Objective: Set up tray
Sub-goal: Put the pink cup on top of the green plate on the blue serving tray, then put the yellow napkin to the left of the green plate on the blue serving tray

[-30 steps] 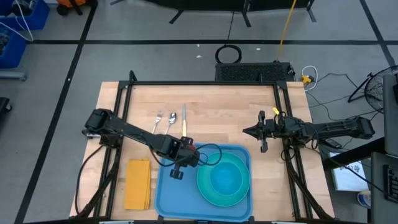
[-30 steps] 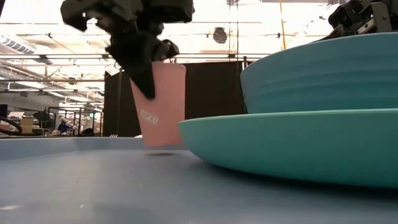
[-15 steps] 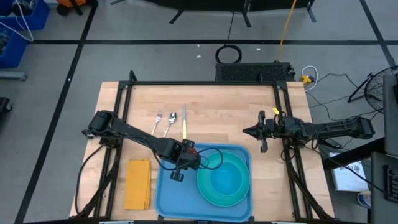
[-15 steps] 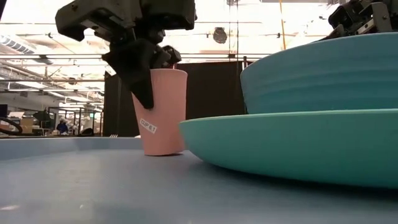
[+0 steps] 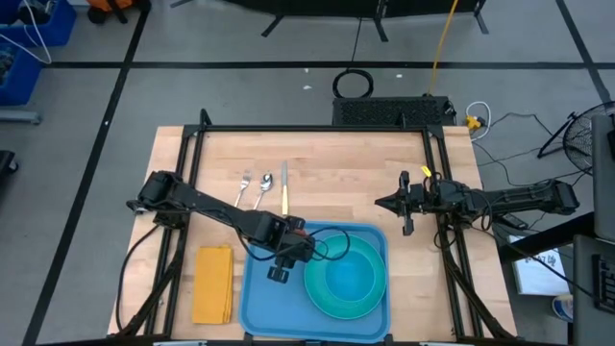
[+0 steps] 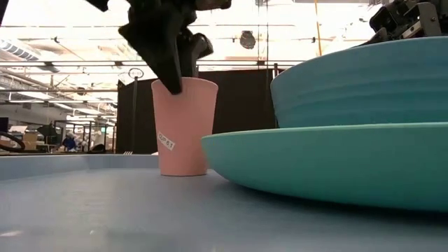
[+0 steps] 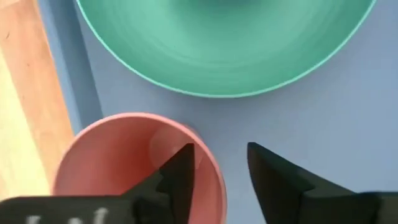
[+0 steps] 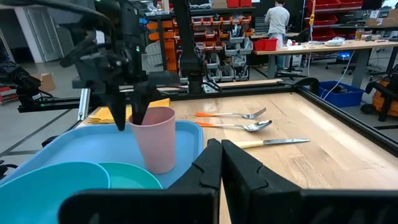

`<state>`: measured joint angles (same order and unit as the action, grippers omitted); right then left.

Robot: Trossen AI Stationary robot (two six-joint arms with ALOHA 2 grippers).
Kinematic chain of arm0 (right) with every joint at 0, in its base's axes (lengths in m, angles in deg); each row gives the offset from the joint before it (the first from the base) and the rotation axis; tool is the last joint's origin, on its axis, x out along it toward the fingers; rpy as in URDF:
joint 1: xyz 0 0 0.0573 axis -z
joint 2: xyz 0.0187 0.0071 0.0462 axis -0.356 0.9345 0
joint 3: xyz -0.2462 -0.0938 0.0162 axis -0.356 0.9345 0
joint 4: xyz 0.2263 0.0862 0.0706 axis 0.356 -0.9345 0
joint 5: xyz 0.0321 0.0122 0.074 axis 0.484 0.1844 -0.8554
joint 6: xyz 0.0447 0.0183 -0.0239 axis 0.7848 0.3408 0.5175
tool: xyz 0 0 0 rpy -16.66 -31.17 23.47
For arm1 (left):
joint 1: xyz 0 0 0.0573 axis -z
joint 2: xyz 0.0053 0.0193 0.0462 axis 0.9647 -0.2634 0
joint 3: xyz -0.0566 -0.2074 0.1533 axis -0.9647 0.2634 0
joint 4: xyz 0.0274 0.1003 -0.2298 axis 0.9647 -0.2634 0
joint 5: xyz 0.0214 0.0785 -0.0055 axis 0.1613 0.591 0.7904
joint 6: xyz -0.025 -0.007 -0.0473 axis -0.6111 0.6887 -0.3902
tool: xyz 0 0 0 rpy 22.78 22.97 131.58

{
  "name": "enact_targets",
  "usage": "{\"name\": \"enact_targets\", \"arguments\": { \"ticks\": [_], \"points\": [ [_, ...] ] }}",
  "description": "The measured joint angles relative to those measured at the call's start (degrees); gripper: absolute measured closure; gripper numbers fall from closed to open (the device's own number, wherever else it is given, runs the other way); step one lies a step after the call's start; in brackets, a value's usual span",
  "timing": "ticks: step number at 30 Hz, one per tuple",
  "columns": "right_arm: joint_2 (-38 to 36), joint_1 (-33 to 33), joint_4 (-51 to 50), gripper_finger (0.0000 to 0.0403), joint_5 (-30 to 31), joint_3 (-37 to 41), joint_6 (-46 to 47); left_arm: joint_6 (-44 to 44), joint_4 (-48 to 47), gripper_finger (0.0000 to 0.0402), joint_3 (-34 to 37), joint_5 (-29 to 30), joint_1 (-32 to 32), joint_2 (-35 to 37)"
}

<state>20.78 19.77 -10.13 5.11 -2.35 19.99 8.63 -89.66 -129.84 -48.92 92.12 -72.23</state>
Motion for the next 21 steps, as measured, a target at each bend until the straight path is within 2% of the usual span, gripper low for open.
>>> {"name": "enact_targets", "arguments": {
  "ticks": [4,7,10,14,18,21],
  "points": [
    [0.0,0.0,0.0,0.0403,0.0,0.0,0.0,-1.5,-7.6,0.0207,-4.8,0.0,0.4,0.1],
    [0.0,0.0,-0.9,0.0403,-0.1,0.0,0.3,-9.2,-19.6,0.0184,-8.2,-0.7,1.2,0.1],
    [0.0,0.0,-1.9,0.0403,-0.1,0.0,0.4,-18.9,-31.8,0.0169,-8.3,-0.9,3.1,0.8],
    [0.0,0.0,-2.2,0.0403,-0.2,0.0,0.6,-30.3,-37.1,0.0155,-2.7,4.1,8.9,5.7],
    [0.0,0.0,-2.3,0.0403,-0.2,0.0,1.1,-42.6,-34.1,0.0147,6.2,6.2,15.5,14.0],
    [0.0,0.0,-2.2,0.0403,-0.2,0.0,1.1,-57.3,-32.3,0.0147,14.3,8.9,21.5,22.0]
  ]
}}
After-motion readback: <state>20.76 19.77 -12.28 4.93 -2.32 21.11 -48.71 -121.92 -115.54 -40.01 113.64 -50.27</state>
